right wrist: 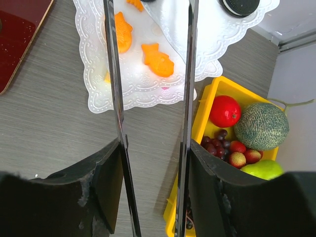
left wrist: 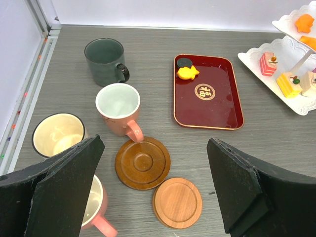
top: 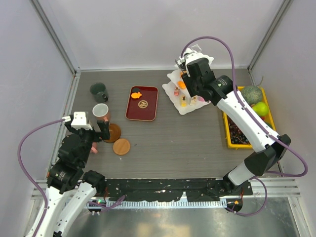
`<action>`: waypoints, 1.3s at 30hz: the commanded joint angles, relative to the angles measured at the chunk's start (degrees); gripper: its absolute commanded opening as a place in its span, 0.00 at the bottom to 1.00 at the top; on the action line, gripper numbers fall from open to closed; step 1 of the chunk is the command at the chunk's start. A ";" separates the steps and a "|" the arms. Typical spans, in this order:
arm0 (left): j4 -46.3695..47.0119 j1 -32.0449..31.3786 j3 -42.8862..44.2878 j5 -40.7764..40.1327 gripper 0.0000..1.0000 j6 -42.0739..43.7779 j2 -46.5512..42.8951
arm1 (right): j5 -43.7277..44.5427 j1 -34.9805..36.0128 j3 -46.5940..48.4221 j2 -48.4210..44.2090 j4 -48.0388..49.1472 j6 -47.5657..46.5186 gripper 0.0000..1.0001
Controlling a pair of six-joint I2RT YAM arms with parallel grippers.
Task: Serve the afternoon tea
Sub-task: Place the desert on the desert table, then adjust the dessert on the tray.
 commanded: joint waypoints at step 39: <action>2.27 -0.66 -0.08 0.85 0.99 0.51 3.52 | -8.11 12.14 15.85 35.31 21.07 3.73 0.47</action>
